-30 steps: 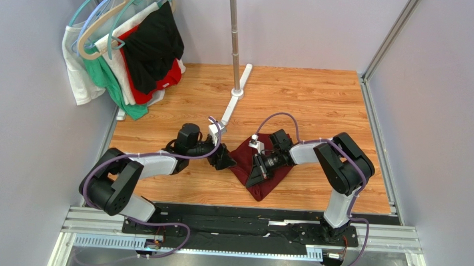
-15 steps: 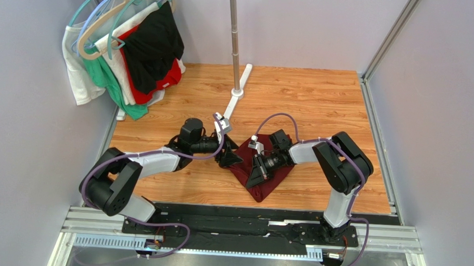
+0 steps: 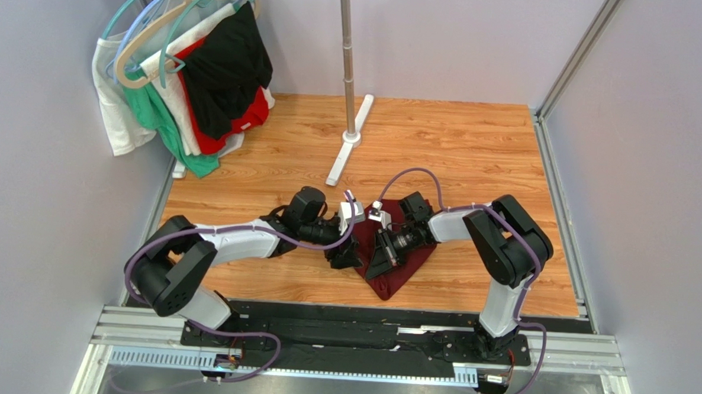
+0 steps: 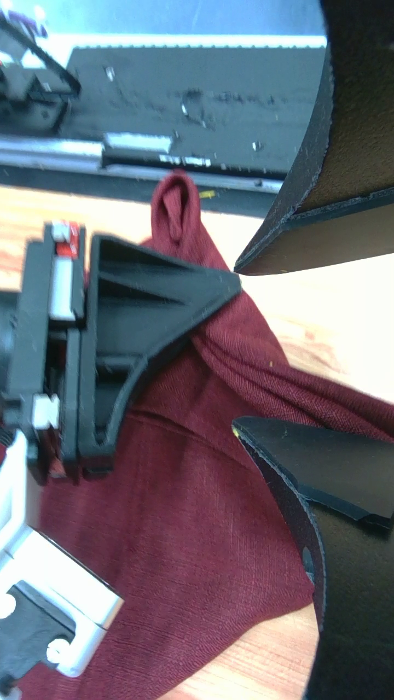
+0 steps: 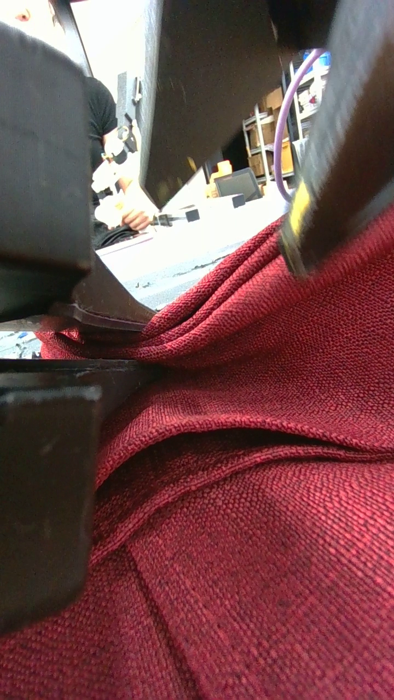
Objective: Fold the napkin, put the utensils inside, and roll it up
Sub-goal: Roll the napkin at the center of the board.
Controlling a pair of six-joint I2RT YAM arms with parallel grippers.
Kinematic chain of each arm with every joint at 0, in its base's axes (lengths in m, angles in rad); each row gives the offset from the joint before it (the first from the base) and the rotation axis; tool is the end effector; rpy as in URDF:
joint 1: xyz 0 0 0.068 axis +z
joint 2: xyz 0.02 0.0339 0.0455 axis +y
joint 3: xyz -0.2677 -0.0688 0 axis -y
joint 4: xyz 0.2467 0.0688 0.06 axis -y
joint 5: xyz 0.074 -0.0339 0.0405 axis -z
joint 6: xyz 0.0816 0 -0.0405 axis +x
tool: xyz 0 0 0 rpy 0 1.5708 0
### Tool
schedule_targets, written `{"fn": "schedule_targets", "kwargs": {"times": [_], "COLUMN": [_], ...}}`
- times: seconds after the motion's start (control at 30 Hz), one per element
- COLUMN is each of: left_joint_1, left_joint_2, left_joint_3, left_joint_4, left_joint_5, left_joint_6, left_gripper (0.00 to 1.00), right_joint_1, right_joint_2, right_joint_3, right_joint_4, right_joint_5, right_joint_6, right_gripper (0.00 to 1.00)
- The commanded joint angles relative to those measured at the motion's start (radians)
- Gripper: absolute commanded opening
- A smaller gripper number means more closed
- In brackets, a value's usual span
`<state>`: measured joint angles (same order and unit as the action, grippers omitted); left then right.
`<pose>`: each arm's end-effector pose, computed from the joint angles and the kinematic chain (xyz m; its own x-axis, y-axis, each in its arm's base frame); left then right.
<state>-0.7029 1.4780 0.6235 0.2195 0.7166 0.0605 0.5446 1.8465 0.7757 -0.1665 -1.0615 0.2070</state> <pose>0.2031 -0.2423 0.1530 -0.3979 0.3969 -0.8272 0.9166 0.2099 -0.3402 0.2206 0.2169 0.0758 -0.8931 -0.4238 -0.1508 -0.3203 0.3638 0.8747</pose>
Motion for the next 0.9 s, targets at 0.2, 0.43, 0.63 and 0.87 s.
{"fn": "schedule_targets", "kwargs": {"times": [0.2,0.43,0.63,0.87], "left_joint_1": [-0.033,-0.038,-0.040,-0.061], "left_joint_2": [0.093,0.145,0.160,0.254], "left_joint_3": [0.081,0.119,0.145,0.194], "left_joint_4": [-0.028,-0.103,-0.172,-0.207], "left_joint_5": [-0.080,-0.049,-0.025,-0.046], "left_joint_6": [0.091,0.104,0.104,0.093], "left_gripper": [0.72,0.61,0.42,0.23], "right_joint_1": [-0.008,-0.011,-0.020,-0.020], "right_joint_2": [0.022,0.025,0.025,0.014], "right_joint_3": [0.014,0.016,0.019,0.030], "right_joint_4": [-0.042,-0.041,-0.047,-0.090], "right_joint_5": [-0.002,-0.003,-0.002,0.040], "right_joint_6": [-0.018,-0.021,-0.024,-0.040], "right_gripper": [0.00,0.00,0.00,0.00]}}
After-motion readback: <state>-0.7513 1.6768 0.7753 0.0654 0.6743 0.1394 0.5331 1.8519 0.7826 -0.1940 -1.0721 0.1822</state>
